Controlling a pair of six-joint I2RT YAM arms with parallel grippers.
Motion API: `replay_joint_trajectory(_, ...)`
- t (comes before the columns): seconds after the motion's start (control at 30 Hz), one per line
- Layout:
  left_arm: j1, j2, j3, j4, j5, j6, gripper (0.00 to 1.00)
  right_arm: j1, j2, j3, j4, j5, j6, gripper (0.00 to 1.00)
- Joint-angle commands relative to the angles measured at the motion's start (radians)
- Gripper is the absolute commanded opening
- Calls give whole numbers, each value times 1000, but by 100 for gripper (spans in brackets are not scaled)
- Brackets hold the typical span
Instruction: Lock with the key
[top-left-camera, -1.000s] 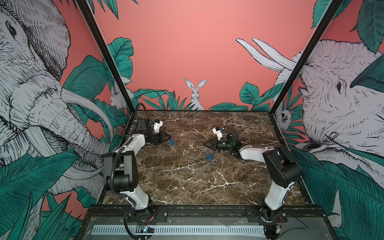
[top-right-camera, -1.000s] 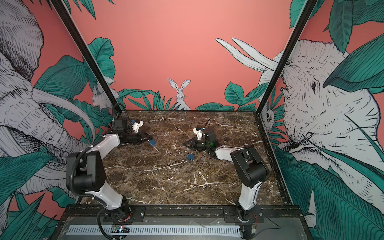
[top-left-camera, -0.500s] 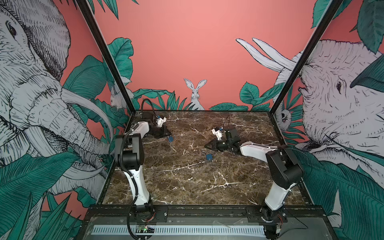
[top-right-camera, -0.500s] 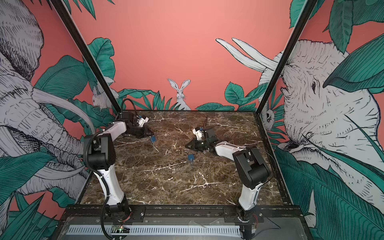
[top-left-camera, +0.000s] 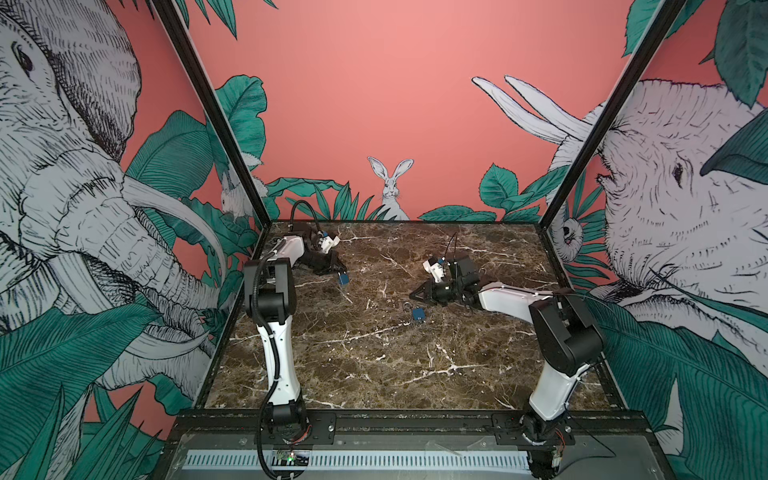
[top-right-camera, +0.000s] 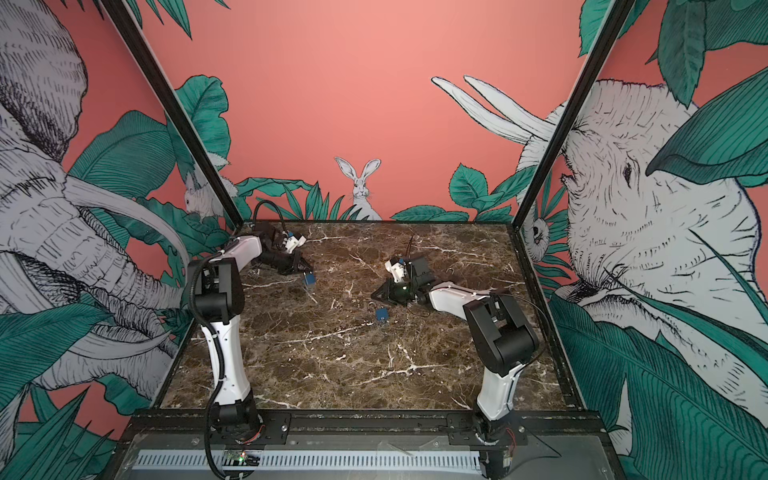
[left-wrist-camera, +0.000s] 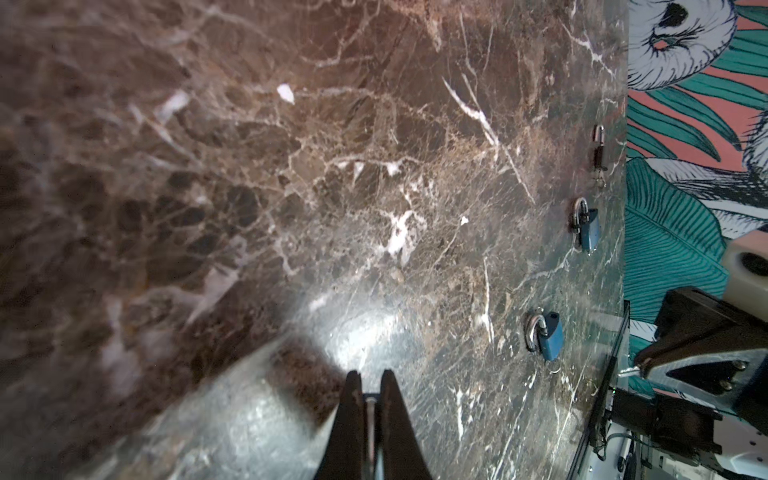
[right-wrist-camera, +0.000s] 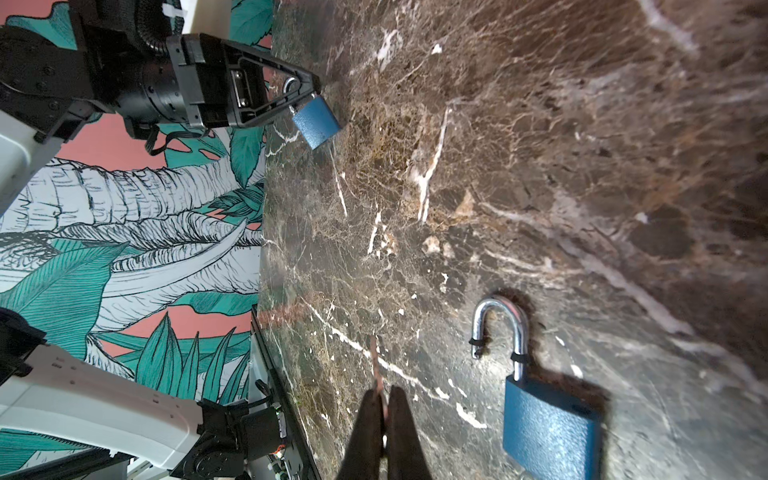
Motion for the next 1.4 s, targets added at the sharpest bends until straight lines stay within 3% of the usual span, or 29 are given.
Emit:
replay_joint_trajectory(0.0,-4,3,40,-99,79,83,0,-3,12,-5,61,-29,5,0)
replay_joint_trajectory(0.47,-5,101,157,-233,54,137,1,-3,8,-25,130,-68,13,0)
replay_joint_trajectory(0.93,-5,148,221,-288,-24,135,28,-3,-7,-52,138,-75,7,0)
replay_joint_trajectory(1.37,-5,149,248,-222,-88,3,36,-3,-24,-47,102,-67,-16,0)
